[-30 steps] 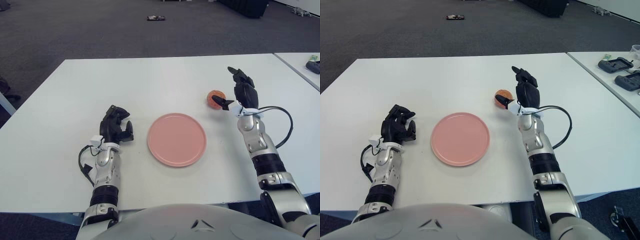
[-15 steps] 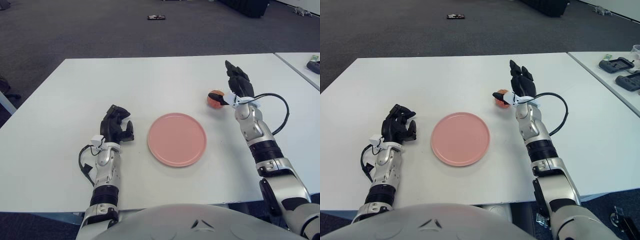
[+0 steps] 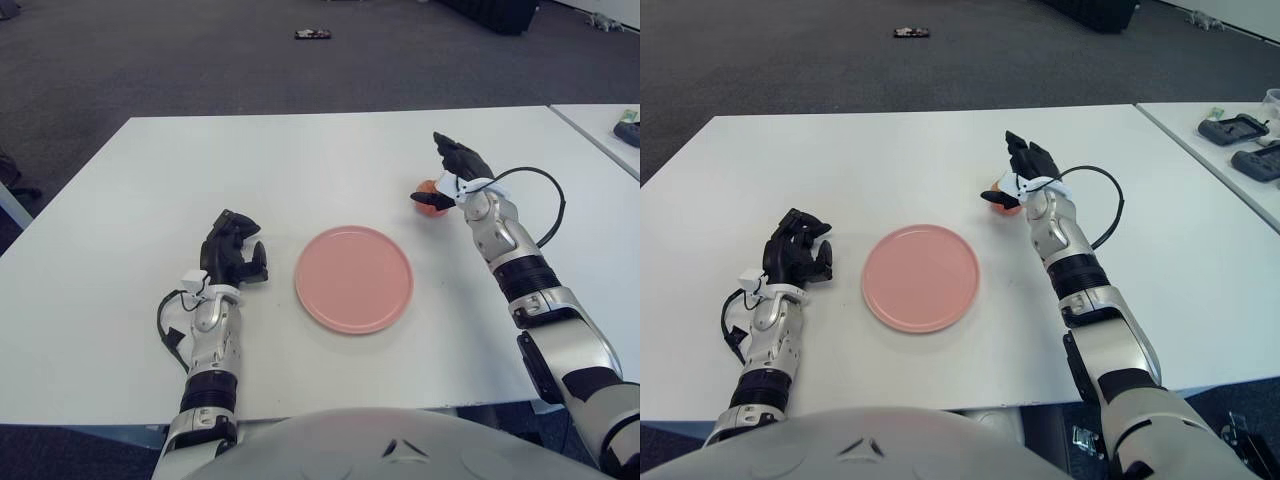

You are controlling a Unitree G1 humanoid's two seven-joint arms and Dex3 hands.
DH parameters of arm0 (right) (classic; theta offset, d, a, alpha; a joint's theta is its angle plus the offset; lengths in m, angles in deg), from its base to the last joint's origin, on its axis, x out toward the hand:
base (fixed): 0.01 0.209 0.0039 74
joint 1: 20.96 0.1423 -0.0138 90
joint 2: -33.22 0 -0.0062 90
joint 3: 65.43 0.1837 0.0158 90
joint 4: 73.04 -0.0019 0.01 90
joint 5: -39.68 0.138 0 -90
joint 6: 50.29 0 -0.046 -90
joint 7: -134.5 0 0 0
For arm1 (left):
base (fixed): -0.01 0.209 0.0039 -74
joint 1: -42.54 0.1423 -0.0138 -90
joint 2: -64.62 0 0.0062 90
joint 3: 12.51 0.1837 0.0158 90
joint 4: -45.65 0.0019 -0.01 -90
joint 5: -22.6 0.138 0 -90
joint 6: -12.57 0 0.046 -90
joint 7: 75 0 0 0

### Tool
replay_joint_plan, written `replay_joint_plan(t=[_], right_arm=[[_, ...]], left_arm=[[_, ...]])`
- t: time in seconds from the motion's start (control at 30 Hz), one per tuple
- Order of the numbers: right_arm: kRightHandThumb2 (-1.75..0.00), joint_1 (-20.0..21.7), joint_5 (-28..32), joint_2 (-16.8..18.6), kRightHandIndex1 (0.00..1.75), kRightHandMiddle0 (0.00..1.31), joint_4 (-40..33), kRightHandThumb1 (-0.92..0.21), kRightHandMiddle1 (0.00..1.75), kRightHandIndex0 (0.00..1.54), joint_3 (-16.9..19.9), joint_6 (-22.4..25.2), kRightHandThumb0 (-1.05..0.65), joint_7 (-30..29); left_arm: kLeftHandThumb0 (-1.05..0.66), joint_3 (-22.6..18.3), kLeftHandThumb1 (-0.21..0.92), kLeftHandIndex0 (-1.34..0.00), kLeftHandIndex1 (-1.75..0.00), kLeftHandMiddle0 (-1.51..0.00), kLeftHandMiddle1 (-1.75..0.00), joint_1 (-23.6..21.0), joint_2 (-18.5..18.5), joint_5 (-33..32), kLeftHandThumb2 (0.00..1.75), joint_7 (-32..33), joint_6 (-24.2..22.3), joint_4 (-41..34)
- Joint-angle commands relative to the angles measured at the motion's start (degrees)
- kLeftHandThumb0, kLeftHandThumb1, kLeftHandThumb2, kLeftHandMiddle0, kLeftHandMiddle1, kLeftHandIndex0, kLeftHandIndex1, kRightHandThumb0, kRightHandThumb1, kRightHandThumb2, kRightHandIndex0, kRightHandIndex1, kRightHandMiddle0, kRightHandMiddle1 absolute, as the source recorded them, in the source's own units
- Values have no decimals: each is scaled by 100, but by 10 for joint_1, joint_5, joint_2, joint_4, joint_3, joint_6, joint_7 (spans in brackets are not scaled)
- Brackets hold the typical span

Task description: Put the apple into the plate.

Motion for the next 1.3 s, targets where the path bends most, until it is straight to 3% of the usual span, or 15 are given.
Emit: replay_joint_plan(t=[0.0, 0.3, 0.53, 0.93, 1.07, 1.27], right_arm=[[-72, 30, 0, -8, 0, 0, 41, -44, 0, 0, -13, -19, -98, 9], [-69, 115, -4, 23, 0, 0, 243, -51, 0, 0, -49, -72, -101, -11], [-69, 157, -24, 37, 0, 0, 372, -57, 0, 0, -88, -94, -103, -33], [-68, 168, -29, 45, 0, 3, 422, -61, 2, 0, -116, -98, -101, -7], [-69, 170, -31, 42, 0, 1, 426, -62, 9, 0, -125, -90, -101, 27], [-70, 173, -29, 40, 0, 0, 427, -64, 5, 0, -132, -79, -102, 68]], left_arm=[[-1, -4, -9, -72, -164, -93, -175, 22, -4, -6, 175, -4, -22, 30], [-1, 0, -9, -72, -164, -93, -175, 24, -3, 4, 175, 6, -16, 30], [-1, -1, -9, -72, -164, -93, -175, 26, -4, 3, 175, 6, -14, 28], [-1, 0, -9, -72, -165, -93, -175, 30, -4, 13, 175, 14, -12, 22], [-1, -4, -9, -72, -165, -93, -175, 31, -6, 5, 175, 11, -15, 21], [-1, -4, -9, -72, -165, -93, -175, 32, -6, 6, 175, 11, -15, 20]])
